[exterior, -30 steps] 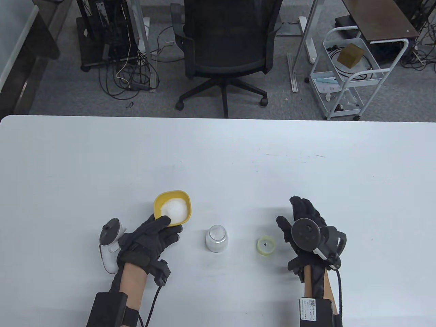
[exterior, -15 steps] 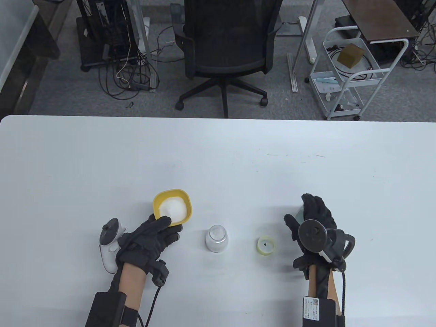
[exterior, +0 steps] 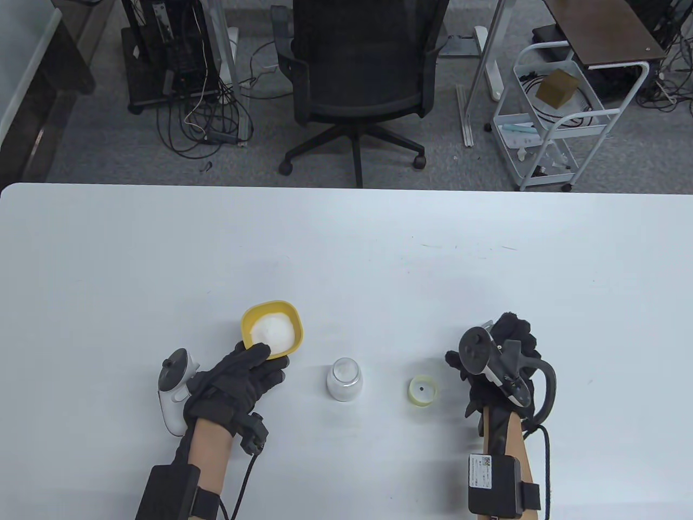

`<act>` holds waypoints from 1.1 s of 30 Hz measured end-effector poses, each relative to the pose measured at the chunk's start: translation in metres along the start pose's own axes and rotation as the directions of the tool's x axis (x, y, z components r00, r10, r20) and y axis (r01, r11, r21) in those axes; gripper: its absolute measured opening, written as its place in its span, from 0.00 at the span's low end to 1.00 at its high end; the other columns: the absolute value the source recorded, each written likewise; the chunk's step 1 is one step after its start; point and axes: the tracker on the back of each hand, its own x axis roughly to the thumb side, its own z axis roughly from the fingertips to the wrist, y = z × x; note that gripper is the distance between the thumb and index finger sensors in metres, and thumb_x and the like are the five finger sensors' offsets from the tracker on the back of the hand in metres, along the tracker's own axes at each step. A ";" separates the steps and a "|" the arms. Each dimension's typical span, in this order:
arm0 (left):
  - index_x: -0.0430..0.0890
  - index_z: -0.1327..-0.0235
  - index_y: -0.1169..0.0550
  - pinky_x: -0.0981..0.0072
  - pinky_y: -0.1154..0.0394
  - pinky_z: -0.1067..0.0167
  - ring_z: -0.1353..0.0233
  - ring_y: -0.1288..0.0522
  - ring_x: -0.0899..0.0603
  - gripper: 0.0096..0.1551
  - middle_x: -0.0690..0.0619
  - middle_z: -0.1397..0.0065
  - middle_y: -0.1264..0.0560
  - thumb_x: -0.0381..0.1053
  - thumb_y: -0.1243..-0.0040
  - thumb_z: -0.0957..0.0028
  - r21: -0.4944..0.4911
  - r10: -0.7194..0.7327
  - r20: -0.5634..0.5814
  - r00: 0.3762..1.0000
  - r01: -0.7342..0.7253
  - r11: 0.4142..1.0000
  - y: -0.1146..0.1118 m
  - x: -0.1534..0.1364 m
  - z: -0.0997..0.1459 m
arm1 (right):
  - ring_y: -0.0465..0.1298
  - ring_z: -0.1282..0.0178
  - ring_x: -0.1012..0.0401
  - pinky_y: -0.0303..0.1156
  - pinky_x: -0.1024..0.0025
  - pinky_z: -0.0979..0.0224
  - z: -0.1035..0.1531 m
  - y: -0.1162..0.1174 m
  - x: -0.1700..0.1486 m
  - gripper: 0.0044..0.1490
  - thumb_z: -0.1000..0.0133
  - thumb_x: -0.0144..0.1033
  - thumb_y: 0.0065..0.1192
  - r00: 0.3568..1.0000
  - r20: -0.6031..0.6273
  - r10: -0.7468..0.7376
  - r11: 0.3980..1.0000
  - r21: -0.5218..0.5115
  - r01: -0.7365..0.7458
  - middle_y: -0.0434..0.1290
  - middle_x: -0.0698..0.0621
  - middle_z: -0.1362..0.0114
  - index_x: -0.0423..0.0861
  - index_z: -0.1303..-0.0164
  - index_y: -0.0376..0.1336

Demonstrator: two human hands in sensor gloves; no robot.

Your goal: Unscrew the press dispenser and pour salt into it

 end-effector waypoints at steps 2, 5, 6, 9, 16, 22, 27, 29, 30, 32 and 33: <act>0.24 0.17 0.44 0.47 0.22 0.33 0.31 0.19 0.43 0.59 0.33 0.23 0.31 0.63 0.33 0.39 0.005 -0.002 0.000 1.000 0.002 1.000 0.001 0.001 0.000 | 0.58 0.24 0.19 0.59 0.23 0.28 -0.002 0.004 -0.001 0.84 0.45 0.65 0.63 1.000 -0.019 0.009 0.999 0.037 -0.008 0.47 0.07 0.19 0.07 0.16 0.36; 0.24 0.17 0.44 0.47 0.22 0.33 0.31 0.19 0.43 0.59 0.33 0.23 0.31 0.63 0.33 0.39 0.009 0.008 0.004 1.000 -0.008 1.000 0.002 0.001 0.001 | 0.58 0.25 0.19 0.59 0.23 0.28 -0.002 0.007 -0.003 0.84 0.45 0.65 0.63 1.000 -0.025 -0.012 0.999 0.045 0.013 0.47 0.07 0.19 0.07 0.17 0.36; 0.24 0.17 0.44 0.47 0.22 0.33 0.31 0.19 0.43 0.59 0.33 0.23 0.31 0.63 0.33 0.39 0.011 0.011 0.005 1.000 -0.011 1.000 0.002 0.001 0.002 | 0.59 0.25 0.20 0.60 0.24 0.28 -0.002 0.008 -0.003 0.83 0.45 0.64 0.64 1.000 -0.023 -0.016 0.999 0.049 0.018 0.48 0.07 0.19 0.08 0.17 0.36; 0.24 0.17 0.44 0.47 0.22 0.33 0.31 0.19 0.43 0.59 0.33 0.23 0.31 0.63 0.33 0.39 0.017 0.012 0.007 1.000 -0.012 1.000 0.003 0.001 0.002 | 0.63 0.25 0.22 0.63 0.26 0.29 -0.003 0.012 -0.003 0.83 0.45 0.62 0.65 1.000 -0.019 -0.019 0.995 0.095 0.021 0.51 0.09 0.19 0.08 0.17 0.35; 0.24 0.17 0.44 0.47 0.22 0.33 0.31 0.19 0.43 0.60 0.33 0.23 0.31 0.63 0.33 0.39 0.022 0.015 0.008 1.000 -0.015 1.000 0.003 0.002 0.002 | 0.66 0.25 0.27 0.66 0.29 0.29 -0.001 0.017 -0.004 0.80 0.43 0.57 0.68 0.999 -0.008 0.040 0.996 0.080 -0.039 0.54 0.14 0.19 0.12 0.16 0.31; 0.24 0.17 0.44 0.47 0.22 0.32 0.31 0.19 0.43 0.59 0.33 0.23 0.31 0.64 0.33 0.39 0.012 0.011 0.011 1.000 -0.011 1.000 0.002 0.002 0.002 | 0.70 0.28 0.31 0.69 0.32 0.31 -0.001 0.024 -0.004 0.77 0.43 0.58 0.67 0.994 -0.035 0.100 0.995 -0.025 -0.101 0.59 0.19 0.20 0.22 0.12 0.31; 0.24 0.17 0.44 0.47 0.22 0.33 0.31 0.19 0.43 0.59 0.33 0.23 0.31 0.63 0.34 0.39 0.007 0.015 0.008 1.000 -0.015 1.000 0.002 0.001 0.002 | 0.72 0.30 0.33 0.70 0.33 0.32 0.000 0.027 -0.004 0.72 0.44 0.60 0.66 0.991 -0.046 0.126 0.988 -0.088 -0.129 0.63 0.21 0.23 0.25 0.12 0.37; 0.24 0.17 0.45 0.47 0.22 0.33 0.31 0.19 0.43 0.59 0.33 0.23 0.31 0.64 0.34 0.39 0.003 0.016 0.007 1.000 -0.016 1.000 0.001 0.001 0.002 | 0.71 0.28 0.32 0.70 0.31 0.31 0.001 0.029 -0.005 0.71 0.43 0.58 0.67 0.996 -0.045 0.079 0.990 -0.112 -0.084 0.61 0.21 0.21 0.24 0.12 0.37; 0.24 0.17 0.44 0.47 0.22 0.33 0.31 0.19 0.43 0.59 0.33 0.23 0.31 0.64 0.34 0.39 0.003 0.016 0.007 1.000 -0.016 1.000 0.001 0.001 0.002 | 0.70 0.27 0.30 0.69 0.30 0.31 0.002 0.029 -0.005 0.71 0.43 0.57 0.68 0.997 -0.040 0.063 0.990 -0.122 -0.067 0.60 0.20 0.20 0.24 0.13 0.38; 0.24 0.17 0.44 0.47 0.22 0.33 0.31 0.19 0.43 0.59 0.33 0.23 0.31 0.64 0.34 0.39 0.000 0.014 0.008 1.000 -0.014 1.000 0.001 0.000 0.002 | 0.67 0.26 0.28 0.67 0.30 0.30 0.002 0.031 -0.006 0.71 0.44 0.55 0.69 0.999 -0.017 0.038 0.986 -0.164 -0.040 0.56 0.18 0.19 0.21 0.14 0.39; 0.25 0.17 0.44 0.47 0.22 0.33 0.31 0.19 0.43 0.59 0.33 0.23 0.31 0.64 0.34 0.39 -0.003 0.015 0.009 1.000 -0.015 1.000 0.001 0.000 0.002 | 0.68 0.27 0.29 0.67 0.31 0.29 0.002 0.031 -0.005 0.71 0.44 0.55 0.70 0.999 -0.016 0.046 0.983 -0.177 -0.049 0.56 0.18 0.19 0.21 0.14 0.40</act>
